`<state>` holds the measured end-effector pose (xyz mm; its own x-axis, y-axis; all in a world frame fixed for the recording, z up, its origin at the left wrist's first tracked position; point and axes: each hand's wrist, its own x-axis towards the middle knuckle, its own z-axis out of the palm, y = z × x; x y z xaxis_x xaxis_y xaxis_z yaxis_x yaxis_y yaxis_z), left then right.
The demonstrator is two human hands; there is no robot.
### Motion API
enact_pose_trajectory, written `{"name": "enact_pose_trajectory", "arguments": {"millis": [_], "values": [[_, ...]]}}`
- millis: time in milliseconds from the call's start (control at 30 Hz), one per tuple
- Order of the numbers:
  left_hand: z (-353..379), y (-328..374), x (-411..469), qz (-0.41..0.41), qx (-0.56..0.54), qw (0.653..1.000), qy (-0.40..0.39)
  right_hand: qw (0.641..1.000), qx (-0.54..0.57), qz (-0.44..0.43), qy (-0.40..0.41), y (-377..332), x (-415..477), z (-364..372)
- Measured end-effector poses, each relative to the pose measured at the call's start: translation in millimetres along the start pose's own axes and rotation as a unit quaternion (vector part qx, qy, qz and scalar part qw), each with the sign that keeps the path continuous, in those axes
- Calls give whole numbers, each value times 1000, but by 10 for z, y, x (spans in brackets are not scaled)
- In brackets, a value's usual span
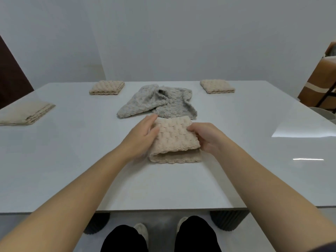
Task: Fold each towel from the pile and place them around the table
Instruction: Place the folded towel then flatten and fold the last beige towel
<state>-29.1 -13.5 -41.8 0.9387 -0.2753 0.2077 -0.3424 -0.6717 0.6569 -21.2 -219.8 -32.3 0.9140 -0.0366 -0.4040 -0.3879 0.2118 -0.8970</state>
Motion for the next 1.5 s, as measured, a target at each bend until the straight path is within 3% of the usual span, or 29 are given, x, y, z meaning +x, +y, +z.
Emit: {"name": "enact_pose_trajectory", "arguments": {"millis": [167, 333, 433, 500, 600, 800, 967, 1067, 1167, 1300, 1500], "values": [[174, -18, 50, 37, 156, 979, -129, 996, -84, -22, 13, 83, 31, -151], [264, -37, 39, 46, 262, 950, -163, 984, -161, -63, 32, 129, 26, -190], [266, -6, 34, 40, 284, 943, -168, 958, -267, -89, 57, 65, 17, -209], [236, 18, 85, 37, 251, 955, -152, 940, -320, -106, 59, 23, 7, -228], [166, 0, 256, 10, 139, 988, -60, 941, -314, -123, 36, 8, -21, -216], [54, -93, 403, -80, 2, 996, -39, 928, -345, -134, 36, 25, 32, -232], [-95, -169, 218, -101, -27, 994, -13, 819, -520, -228, 89, -124, -34, -193], [-186, -140, 45, -113, -35, 993, -7, 771, -581, -257, 41, -91, -54, 58], [-235, -110, -136, -118, -67, 991, -19, 737, -640, -218, -6, 77, 43, 274], [-257, -80, -282, -126, -171, 976, -41, 692, -698, -186, 12, 336, 223, 301], [-269, -96, -203, -187, -228, 940, -170, 674, -703, -222, 36, 430, 256, 276]]}}
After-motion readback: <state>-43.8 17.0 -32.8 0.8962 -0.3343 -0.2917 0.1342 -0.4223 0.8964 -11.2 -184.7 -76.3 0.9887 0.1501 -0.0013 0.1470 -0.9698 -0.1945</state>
